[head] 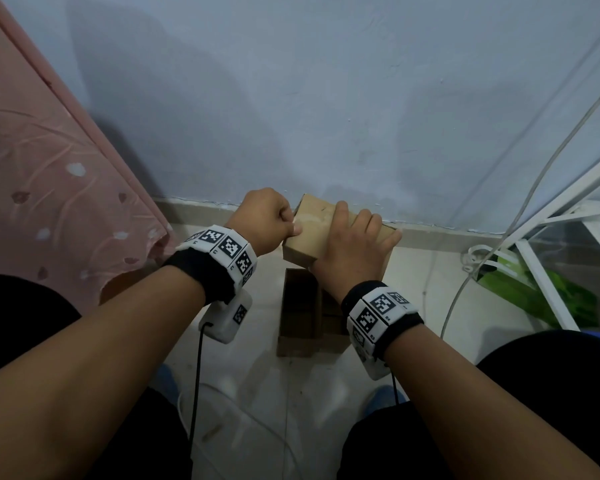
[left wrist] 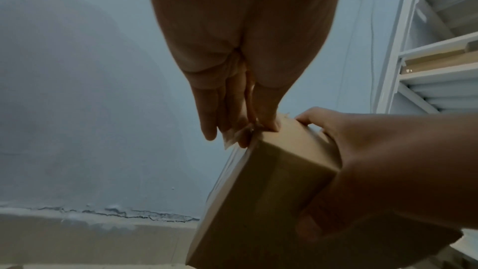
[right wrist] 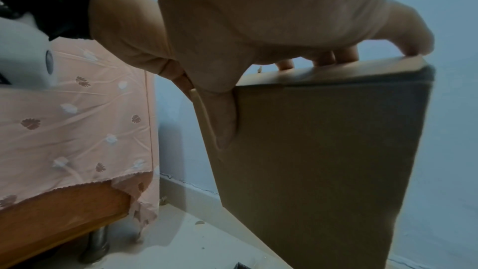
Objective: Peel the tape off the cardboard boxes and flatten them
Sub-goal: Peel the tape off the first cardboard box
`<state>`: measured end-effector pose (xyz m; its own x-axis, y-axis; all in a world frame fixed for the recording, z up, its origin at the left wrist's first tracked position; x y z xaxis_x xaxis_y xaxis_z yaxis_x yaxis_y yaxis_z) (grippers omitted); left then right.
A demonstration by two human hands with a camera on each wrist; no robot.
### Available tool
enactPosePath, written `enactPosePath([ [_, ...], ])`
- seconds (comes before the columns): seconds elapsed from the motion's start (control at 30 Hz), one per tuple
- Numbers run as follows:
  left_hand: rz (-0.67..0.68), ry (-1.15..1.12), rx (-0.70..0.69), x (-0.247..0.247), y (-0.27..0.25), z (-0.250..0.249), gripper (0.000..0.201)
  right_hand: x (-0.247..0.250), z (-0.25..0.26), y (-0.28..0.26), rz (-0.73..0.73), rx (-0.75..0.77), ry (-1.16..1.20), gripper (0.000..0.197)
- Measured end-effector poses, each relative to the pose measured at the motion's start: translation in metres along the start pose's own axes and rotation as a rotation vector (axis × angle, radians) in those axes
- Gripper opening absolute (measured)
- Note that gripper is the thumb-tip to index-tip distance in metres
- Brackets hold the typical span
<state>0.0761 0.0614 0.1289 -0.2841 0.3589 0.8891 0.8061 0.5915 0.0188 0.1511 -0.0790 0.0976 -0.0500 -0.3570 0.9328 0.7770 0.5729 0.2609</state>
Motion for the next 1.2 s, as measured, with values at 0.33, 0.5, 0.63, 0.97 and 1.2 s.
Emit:
enactPosePath([
  [0.33, -0.026, -0.715, 0.299, 0.006, 0.0, 0.01, 0.022, 0.0, -0.013, 0.009, 0.213, -0.239, 0.38, 0.109],
  [0.5, -0.01, -0.788, 0.358, 0.003, 0.0, 0.011, 0.022, -0.002, -0.016, 0.009, 0.215, -0.231, 0.504, 0.108],
  [0.63, 0.088, -0.885, 0.278, 0.003, -0.001, 0.011, 0.015, -0.003, -0.02, 0.007, 0.233, -0.215, 0.576, 0.11],
  [0.97, 0.146, -0.739, 0.067, 0.011, -0.011, 0.004, 0.015, -0.005, -0.021, 0.012, 0.4, -0.081, 0.665, 0.122],
  [1.2, 0.058, -0.769, 0.051, 0.004, -0.014, 0.001, 0.013, -0.008, -0.022, 0.013, 0.495, -0.026, 0.748, 0.118],
])
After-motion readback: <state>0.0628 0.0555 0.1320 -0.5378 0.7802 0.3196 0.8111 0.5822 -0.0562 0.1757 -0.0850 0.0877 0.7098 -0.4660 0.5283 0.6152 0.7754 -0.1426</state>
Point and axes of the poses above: each hand's wrist, its own y-axis towards the middle knuckle, its own x-axis out of the back of the hand, z = x × y, the point moved 4 cm from there along y, towards the middle knuckle, and after that the axes turned 12 degrees about y, right-handed, at the moved point
